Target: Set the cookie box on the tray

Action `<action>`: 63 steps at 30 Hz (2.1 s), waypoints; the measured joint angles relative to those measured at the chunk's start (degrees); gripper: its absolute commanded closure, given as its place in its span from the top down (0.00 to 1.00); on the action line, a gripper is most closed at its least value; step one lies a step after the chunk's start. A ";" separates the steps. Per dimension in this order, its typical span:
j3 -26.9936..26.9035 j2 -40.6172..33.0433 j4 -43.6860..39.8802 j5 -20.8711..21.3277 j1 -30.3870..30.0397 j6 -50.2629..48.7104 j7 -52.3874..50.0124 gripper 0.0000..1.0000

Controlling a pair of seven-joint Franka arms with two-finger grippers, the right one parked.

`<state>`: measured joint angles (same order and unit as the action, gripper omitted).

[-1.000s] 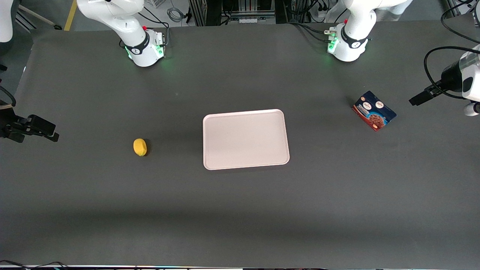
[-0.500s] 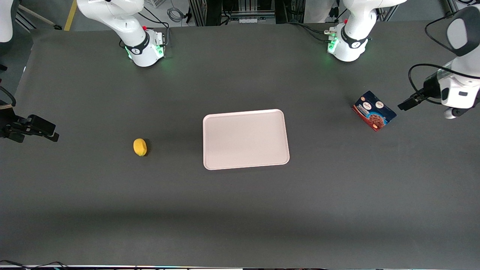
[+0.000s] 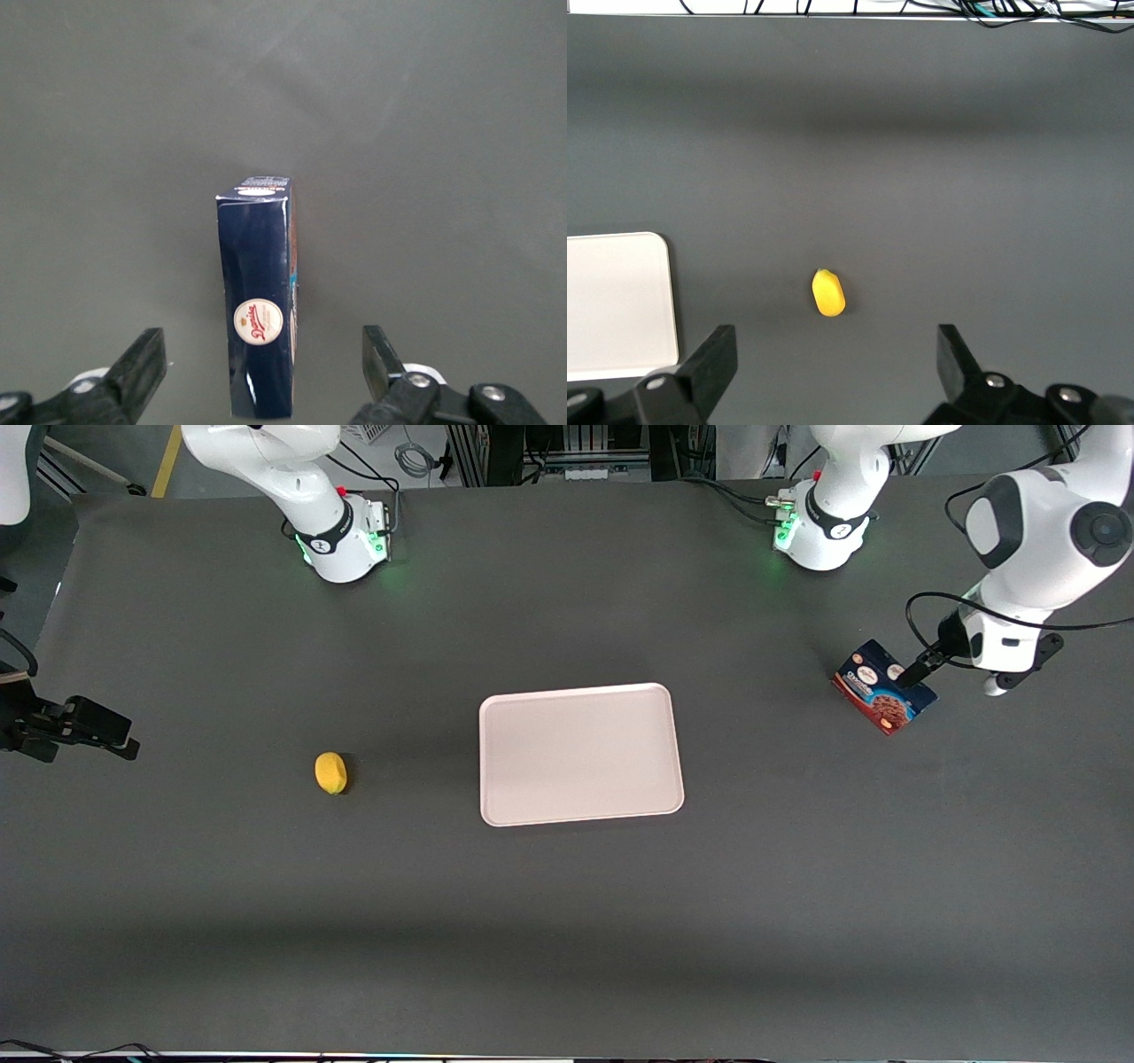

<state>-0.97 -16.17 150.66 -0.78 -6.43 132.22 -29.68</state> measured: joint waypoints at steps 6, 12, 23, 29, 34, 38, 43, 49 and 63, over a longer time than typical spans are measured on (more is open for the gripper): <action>0.08 -0.11 4.37 -0.03 0.02 5.96 -1.83 0.99; 0.29 0.27 7.54 -0.03 0.09 12.50 -2.51 0.99; 0.46 5.03 9.65 -0.03 0.89 21.14 -2.77 0.99; 0.49 8.19 10.27 -0.03 1.20 25.21 -2.82 0.99; 0.49 9.86 10.28 -0.03 1.30 26.37 -2.83 0.86; 0.49 10.28 10.28 -0.03 1.32 26.46 -2.83 0.74; 0.49 10.29 10.28 -0.03 1.32 26.46 -2.83 0.56; 0.48 10.29 10.28 -0.03 1.32 26.46 -2.83 0.34; 0.48 10.15 10.24 -0.03 1.37 26.42 -2.82 0.23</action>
<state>-0.48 -6.02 160.90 -0.81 -5.06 158.64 -32.51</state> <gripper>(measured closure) 0.731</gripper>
